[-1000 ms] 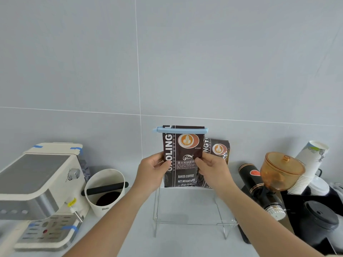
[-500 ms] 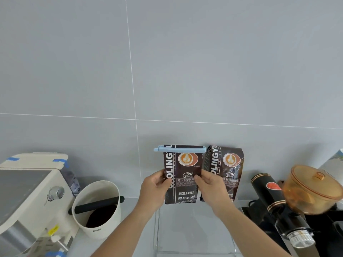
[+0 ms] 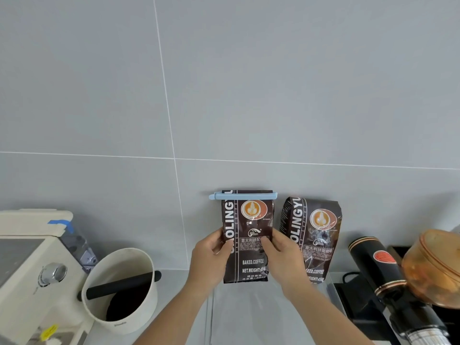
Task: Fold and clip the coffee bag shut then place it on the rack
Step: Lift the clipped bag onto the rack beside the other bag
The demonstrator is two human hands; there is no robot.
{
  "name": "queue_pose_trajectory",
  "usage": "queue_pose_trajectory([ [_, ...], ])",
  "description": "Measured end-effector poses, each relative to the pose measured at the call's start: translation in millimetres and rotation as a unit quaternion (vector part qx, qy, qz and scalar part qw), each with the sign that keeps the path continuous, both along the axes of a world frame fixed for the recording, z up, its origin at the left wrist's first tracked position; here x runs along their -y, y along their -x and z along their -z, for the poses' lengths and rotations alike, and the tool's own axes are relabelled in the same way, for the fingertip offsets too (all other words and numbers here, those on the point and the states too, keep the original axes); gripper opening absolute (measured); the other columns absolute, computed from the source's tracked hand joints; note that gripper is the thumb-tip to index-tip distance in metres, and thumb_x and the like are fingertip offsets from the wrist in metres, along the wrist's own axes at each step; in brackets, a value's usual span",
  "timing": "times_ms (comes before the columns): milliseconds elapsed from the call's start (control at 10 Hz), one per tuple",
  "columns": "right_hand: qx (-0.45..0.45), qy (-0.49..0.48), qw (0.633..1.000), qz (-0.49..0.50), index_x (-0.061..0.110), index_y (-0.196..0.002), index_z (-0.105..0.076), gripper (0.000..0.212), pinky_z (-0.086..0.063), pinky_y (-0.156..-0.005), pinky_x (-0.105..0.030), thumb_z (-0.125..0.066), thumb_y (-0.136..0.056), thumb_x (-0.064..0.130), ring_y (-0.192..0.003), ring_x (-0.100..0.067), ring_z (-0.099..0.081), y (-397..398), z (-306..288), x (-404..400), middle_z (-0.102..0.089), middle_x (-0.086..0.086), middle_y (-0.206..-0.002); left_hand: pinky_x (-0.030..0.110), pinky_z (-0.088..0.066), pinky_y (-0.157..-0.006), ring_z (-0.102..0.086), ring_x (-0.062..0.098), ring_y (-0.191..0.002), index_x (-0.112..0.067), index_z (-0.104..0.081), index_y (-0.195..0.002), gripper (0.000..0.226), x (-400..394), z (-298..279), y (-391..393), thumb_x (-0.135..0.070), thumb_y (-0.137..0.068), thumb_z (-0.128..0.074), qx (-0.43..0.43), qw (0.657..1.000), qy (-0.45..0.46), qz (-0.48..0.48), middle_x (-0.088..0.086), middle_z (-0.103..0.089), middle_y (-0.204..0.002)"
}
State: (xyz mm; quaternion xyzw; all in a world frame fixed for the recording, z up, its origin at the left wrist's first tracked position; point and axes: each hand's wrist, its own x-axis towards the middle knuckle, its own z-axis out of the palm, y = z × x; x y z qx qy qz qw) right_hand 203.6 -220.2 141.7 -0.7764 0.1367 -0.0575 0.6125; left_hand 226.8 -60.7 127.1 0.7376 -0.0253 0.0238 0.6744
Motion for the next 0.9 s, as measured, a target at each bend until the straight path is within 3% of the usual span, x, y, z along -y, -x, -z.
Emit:
queue_pose_trajectory([
  [200, -0.003, -0.007, 1.0, -0.003, 0.039, -0.093, -0.071, 0.029, -0.058, -0.067, -0.037, -0.049, -0.098, 0.022, -0.082, -0.026, -0.074, 0.5, -5.3, -1.1, -0.079, 0.006, -0.083, 0.027, -0.056, -0.082, -0.072, 0.006, -0.092, -0.041, -0.071, -0.094, 0.039, -1.2, 1.2, -6.2, -0.003, -0.088, -0.061, -0.006, 1.0, 0.006, 0.002, -0.016, -0.078, -0.096],
  [300, -0.009, -0.005, 1.0, -0.013, 0.042, -0.096, -0.071, 0.029, -0.062, -0.08, -0.045, -0.048, -0.097, 0.024, -0.084, -0.021, -0.075, 0.6, -4.1, -0.1, -0.08, 0.008, -0.088, 0.024, -0.056, -0.078, -0.073, 0.007, -0.088, -0.038, -0.072, -0.093, 0.039, -1.9, -1.3, -6.7, -0.002, -0.087, -0.062, -0.016, 1.0, 0.01, 0.002, -0.016, -0.078, -0.091],
  [400, -0.012, 0.006, 1.0, -0.024, 0.042, -0.098, -0.07, 0.029, -0.06, -0.082, -0.043, -0.049, -0.096, 0.023, -0.087, -0.016, -0.074, 1.2, -5.2, 0.4, -0.079, 0.011, -0.092, 0.016, -0.054, -0.069, -0.073, 0.003, -0.083, -0.029, -0.072, -0.099, 0.032, -2.6, -3.7, -5.9, -0.001, -0.087, -0.062, -0.033, 0.999, 0.018, 0.0, -0.016, -0.078, -0.089],
  [500, -0.02, 0.017, 0.999, -0.03, 0.043, -0.099, -0.07, 0.03, -0.057, -0.067, -0.033, -0.048, -0.097, 0.022, -0.078, -0.013, -0.073, 5.4, -11.4, 1.9, -0.079, 0.011, -0.089, 0.02, -0.055, -0.07, -0.073, 0.003, -0.084, -0.033, -0.072, -0.095, 0.032, -1.9, -7.4, -4.4, -0.003, -0.087, -0.062, -0.038, 0.999, 0.009, -0.002, -0.015, -0.077, -0.091],
  [600, -0.032, 0.011, 0.999, -0.029, 0.043, -0.099, -0.072, 0.029, -0.058, -0.08, -0.04, -0.048, -0.097, 0.025, -0.088, -0.022, -0.074, 9.3, -16.5, 3.5, -0.08, 0.006, -0.091, 0.024, -0.056, -0.072, -0.073, 0.005, -0.083, -0.039, -0.07, -0.084, 0.036, -1.0, -12.1, -3.0, -0.004, -0.086, -0.063, -0.041, 0.999, -0.01, -0.011, -0.016, -0.076, -0.089],
  [700, -0.039, -0.012, 0.999, -0.027, 0.043, -0.092, -0.073, 0.03, -0.058, -0.079, -0.042, -0.05, -0.096, 0.024, -0.075, -0.021, -0.069, 14.2, -24.0, 4.7, -0.079, -0.005, -0.093, 0.023, -0.056, -0.071, -0.072, 0.004, -0.08, -0.039, -0.069, -0.081, 0.037, -0.2, -18.5, -0.8, -0.003, -0.086, -0.063, -0.029, 0.999, -0.025, -0.028, -0.016, -0.075, -0.085],
  [800, -0.049, -0.058, 0.997, -0.024, 0.039, -0.089, -0.075, 0.032, -0.056, -0.088, -0.042, -0.051, -0.096, 0.02, -0.077, -0.009, -0.069, 18.1, -28.6, 8.9, -0.08, 0.001, -0.092, 0.017, -0.052, -0.066, -0.071, 0.004, -0.081, -0.031, -0.071, -0.086, 0.028, -1.6, -27.7, 4.1, -0.004, -0.087, -0.062, -0.029, 0.999, -0.013, -0.029, -0.014, -0.074, -0.085],
  [900, -0.042, -0.099, 0.994, -0.036, 0.032, -0.086, -0.08, 0.034, -0.055, -0.092, -0.03, -0.053, -0.096, 0.015, -0.092, -0.014, -0.071, 27.1, -41.6, 14.0, -0.081, 0.007, -0.09, 0.023, -0.055, -0.073, -0.07, 0.008, -0.082, -0.024, -0.073, -0.094, 0.016, -10.3, -34.3, 9.6, -0.013, -0.086, -0.064, -0.046, 0.998, -0.015, -0.034, -0.003, -0.076, -0.094],
])
